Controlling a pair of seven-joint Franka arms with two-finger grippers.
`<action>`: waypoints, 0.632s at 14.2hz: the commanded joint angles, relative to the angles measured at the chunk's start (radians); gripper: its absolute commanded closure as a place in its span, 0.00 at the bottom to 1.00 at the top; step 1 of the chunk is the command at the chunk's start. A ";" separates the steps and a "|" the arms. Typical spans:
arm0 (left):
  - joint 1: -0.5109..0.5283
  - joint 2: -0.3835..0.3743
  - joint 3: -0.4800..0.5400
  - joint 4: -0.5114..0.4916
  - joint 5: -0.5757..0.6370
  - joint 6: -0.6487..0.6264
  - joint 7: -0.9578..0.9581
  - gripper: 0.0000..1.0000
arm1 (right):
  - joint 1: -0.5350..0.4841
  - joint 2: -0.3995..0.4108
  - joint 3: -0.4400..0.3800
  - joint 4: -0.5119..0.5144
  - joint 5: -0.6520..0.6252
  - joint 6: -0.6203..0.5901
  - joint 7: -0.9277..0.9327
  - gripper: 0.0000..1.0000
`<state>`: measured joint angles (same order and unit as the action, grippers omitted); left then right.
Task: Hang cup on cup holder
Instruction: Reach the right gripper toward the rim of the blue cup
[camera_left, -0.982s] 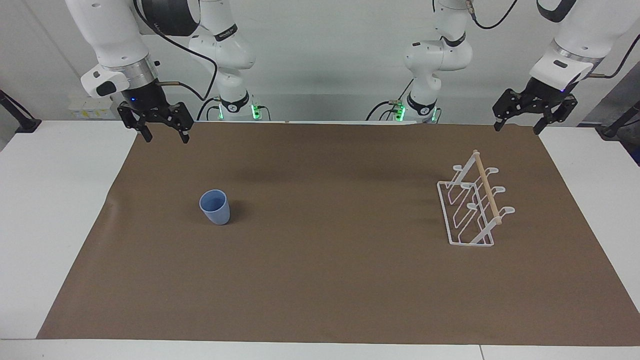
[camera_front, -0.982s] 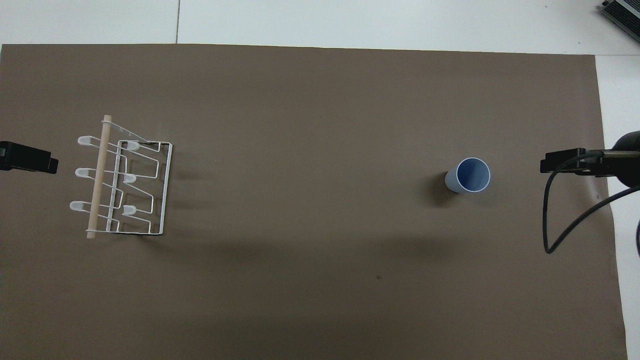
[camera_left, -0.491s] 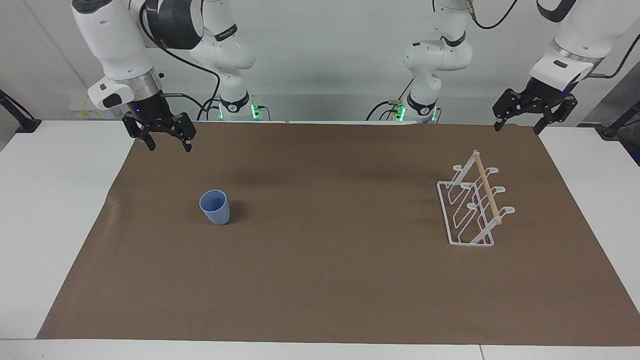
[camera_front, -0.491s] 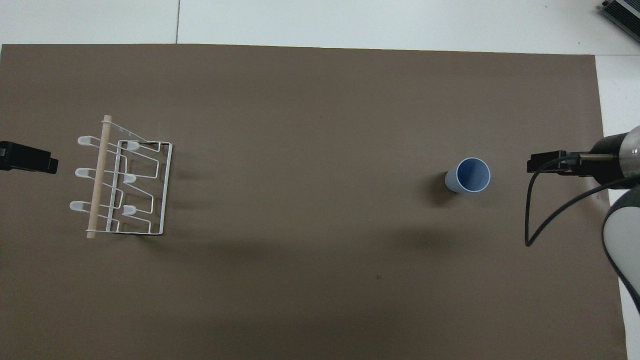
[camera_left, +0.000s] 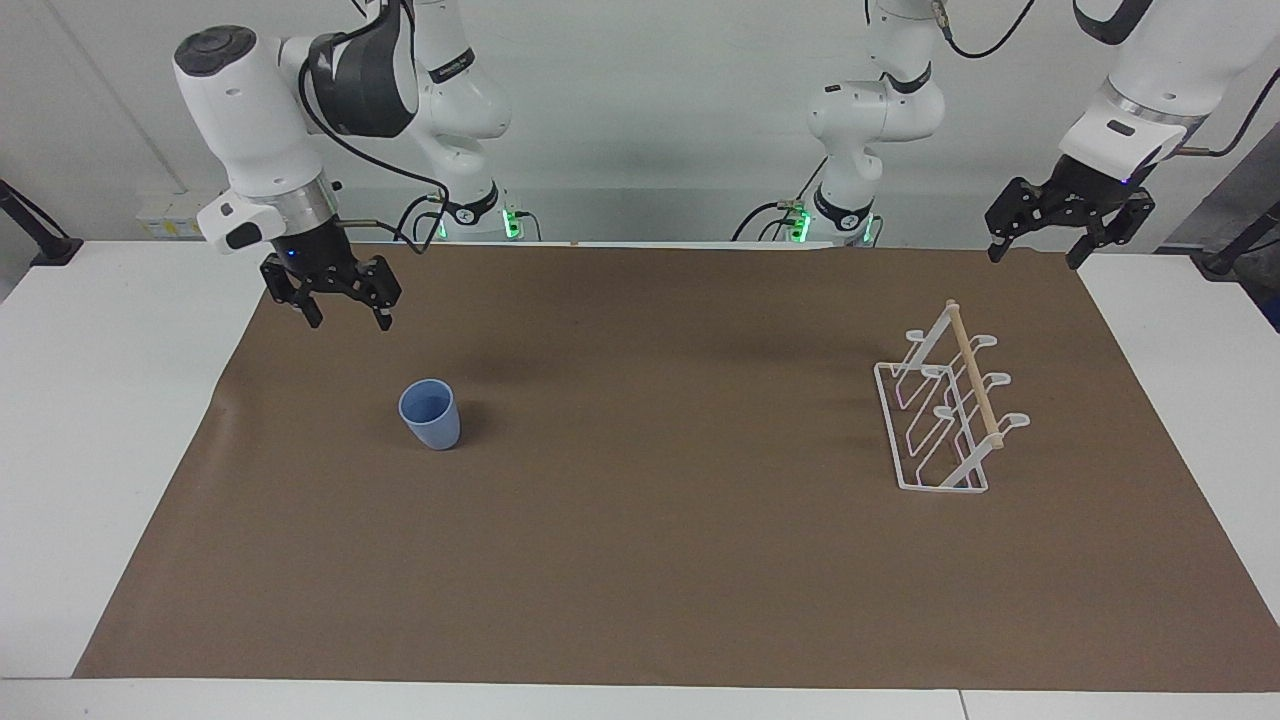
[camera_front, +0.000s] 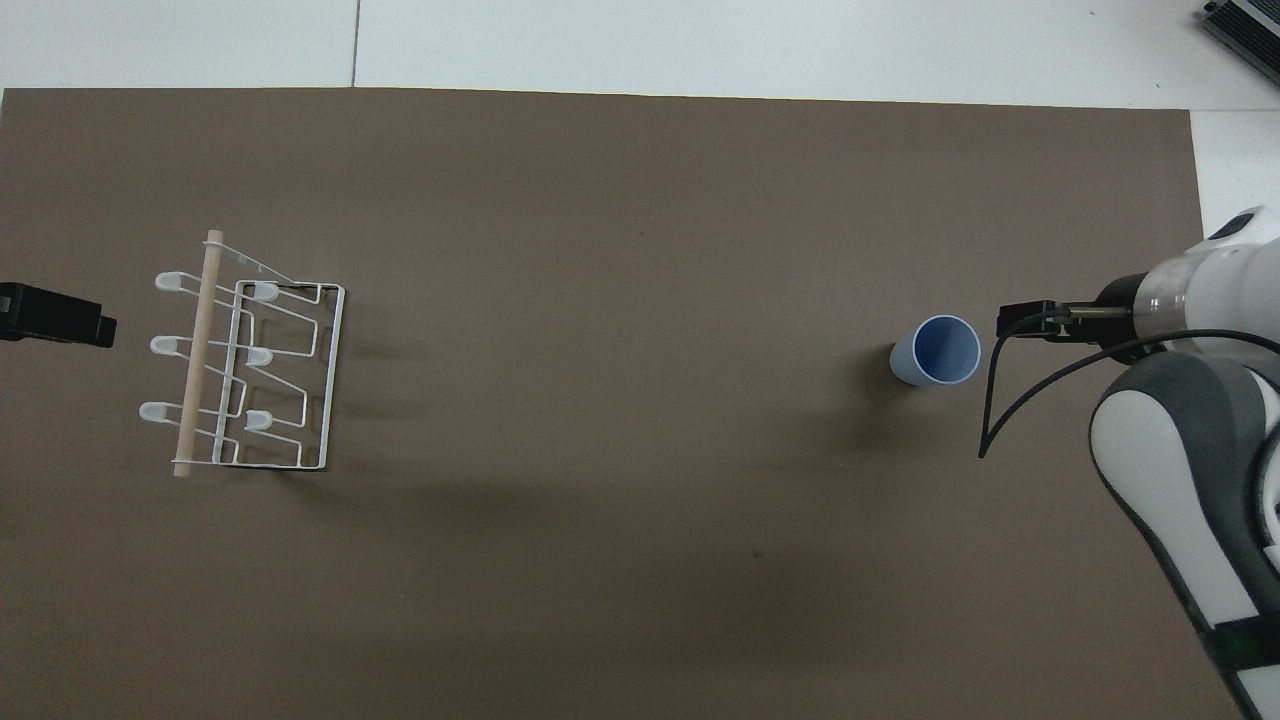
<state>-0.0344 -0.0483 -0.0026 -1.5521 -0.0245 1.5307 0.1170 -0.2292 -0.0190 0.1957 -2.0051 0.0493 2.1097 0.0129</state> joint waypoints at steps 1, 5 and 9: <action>0.005 -0.024 0.000 -0.026 -0.008 -0.004 -0.008 0.00 | -0.015 0.027 0.004 -0.004 -0.014 0.041 -0.047 0.00; 0.007 -0.024 0.000 -0.026 -0.008 -0.004 -0.008 0.00 | -0.012 0.071 0.004 -0.018 -0.019 0.098 -0.047 0.00; 0.007 -0.024 0.000 -0.026 -0.008 -0.004 -0.008 0.00 | -0.009 0.077 0.004 -0.064 -0.020 0.127 -0.048 0.00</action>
<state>-0.0344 -0.0483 -0.0026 -1.5521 -0.0245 1.5307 0.1169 -0.2294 0.0649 0.1932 -2.0334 0.0430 2.2086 -0.0110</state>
